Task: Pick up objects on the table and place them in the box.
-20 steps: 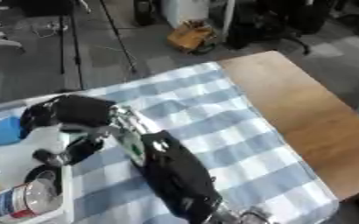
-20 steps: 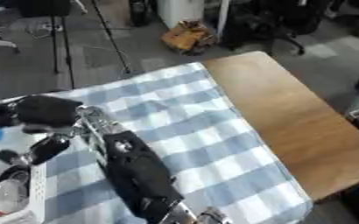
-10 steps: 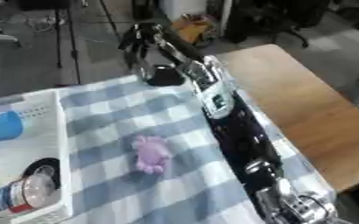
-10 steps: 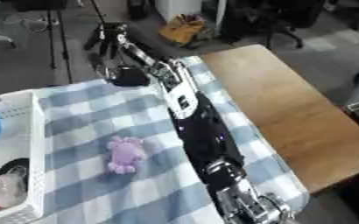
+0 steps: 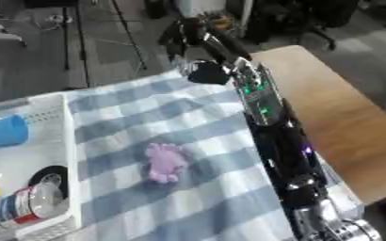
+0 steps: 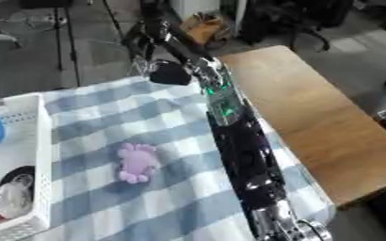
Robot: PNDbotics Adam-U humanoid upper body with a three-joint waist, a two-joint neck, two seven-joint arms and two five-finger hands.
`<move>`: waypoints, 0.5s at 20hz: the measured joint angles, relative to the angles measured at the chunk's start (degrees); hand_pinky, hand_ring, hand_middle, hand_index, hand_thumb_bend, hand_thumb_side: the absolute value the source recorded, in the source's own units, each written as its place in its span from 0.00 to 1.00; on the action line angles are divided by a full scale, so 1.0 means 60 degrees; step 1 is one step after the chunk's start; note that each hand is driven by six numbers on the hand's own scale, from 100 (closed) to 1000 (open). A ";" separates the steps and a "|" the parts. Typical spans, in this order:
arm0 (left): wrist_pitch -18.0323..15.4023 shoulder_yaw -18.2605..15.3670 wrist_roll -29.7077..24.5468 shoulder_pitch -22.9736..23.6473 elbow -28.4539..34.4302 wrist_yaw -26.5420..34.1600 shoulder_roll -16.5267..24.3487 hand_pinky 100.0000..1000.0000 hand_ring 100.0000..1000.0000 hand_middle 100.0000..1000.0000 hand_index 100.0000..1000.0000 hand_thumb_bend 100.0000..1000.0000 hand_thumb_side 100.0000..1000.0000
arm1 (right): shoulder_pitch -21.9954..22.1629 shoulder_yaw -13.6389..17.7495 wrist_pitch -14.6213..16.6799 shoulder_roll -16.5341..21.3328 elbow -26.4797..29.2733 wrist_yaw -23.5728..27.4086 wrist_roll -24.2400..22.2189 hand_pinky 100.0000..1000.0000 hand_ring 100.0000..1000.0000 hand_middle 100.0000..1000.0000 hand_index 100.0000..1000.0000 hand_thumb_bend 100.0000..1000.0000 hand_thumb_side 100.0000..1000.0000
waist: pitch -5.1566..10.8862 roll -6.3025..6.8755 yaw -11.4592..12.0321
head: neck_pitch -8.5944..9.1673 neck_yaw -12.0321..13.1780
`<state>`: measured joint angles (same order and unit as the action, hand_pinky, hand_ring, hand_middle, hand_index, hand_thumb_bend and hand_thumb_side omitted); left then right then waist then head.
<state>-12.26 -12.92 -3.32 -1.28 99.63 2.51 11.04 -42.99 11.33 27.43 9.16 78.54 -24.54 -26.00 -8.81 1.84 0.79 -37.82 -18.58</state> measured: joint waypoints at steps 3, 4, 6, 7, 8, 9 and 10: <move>0.0008 0.0000 0.0011 0.0000 0.0000 -0.0010 0.0000 0.46 0.60 0.68 0.69 0.33 0.90 | 0.0053 0.0020 -0.0070 0.0000 0.0066 0.0078 -0.0115 0.41 0.52 0.63 0.68 0.00 0.39 | 0.0000 0.0000 -0.0004 | -0.0087 0.0394; 0.0011 0.0000 0.0013 -0.0001 0.0000 -0.0011 0.0000 0.46 0.60 0.68 0.69 0.32 0.90 | 0.0074 0.0023 -0.0084 0.0000 0.0082 0.0098 -0.0149 0.41 0.52 0.63 0.68 0.00 0.40 | 0.0000 0.0000 -0.0004 | -0.0118 0.0593; 0.0015 0.0000 0.0017 -0.0001 0.0000 -0.0011 0.0000 0.46 0.60 0.68 0.69 0.32 0.90 | 0.0114 0.0047 -0.0126 0.0000 0.0122 0.0160 -0.0194 0.41 0.52 0.63 0.68 0.00 0.41 | 0.0000 0.0000 -0.0003 | -0.0166 0.0954; 0.0015 0.0000 0.0017 -0.0001 0.0000 -0.0011 0.0000 0.46 0.60 0.68 0.69 0.32 0.90 | 0.0116 0.0049 -0.0146 0.0000 0.0127 0.0175 -0.0215 0.41 0.52 0.63 0.68 0.00 0.41 | 0.0000 0.0002 -0.0003 | -0.0174 0.1093; 0.0016 0.0000 0.0017 -0.0001 0.0000 -0.0011 0.0000 0.46 0.60 0.68 0.68 0.32 0.90 | 0.0123 0.0049 -0.0168 0.0000 0.0131 0.0199 -0.0236 0.41 0.52 0.62 0.68 0.00 0.41 | 0.0000 0.0003 -0.0004 | -0.0218 0.1212; 0.0016 0.0000 0.0017 -0.0001 0.0000 -0.0011 0.0000 0.46 0.60 0.68 0.69 0.32 0.90 | 0.0145 0.0049 -0.0181 0.0000 0.0141 0.0223 -0.0254 0.41 0.52 0.62 0.68 0.00 0.41 | 0.0000 0.0003 -0.0006 | -0.0250 0.1321; 0.0015 0.0000 0.0016 -0.0001 0.0000 -0.0012 0.0000 0.46 0.60 0.68 0.68 0.32 0.90 | 0.0168 0.0049 -0.0193 0.0000 0.0151 0.0247 -0.0272 0.41 0.52 0.62 0.68 0.00 0.41 | 0.0000 0.0003 -0.0006 | -0.0254 0.1418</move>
<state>-12.17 -12.92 -3.22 -1.28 99.63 2.44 11.04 -41.98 11.62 26.27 9.16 79.45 -23.06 -27.63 -8.81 1.86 0.75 -39.34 -10.07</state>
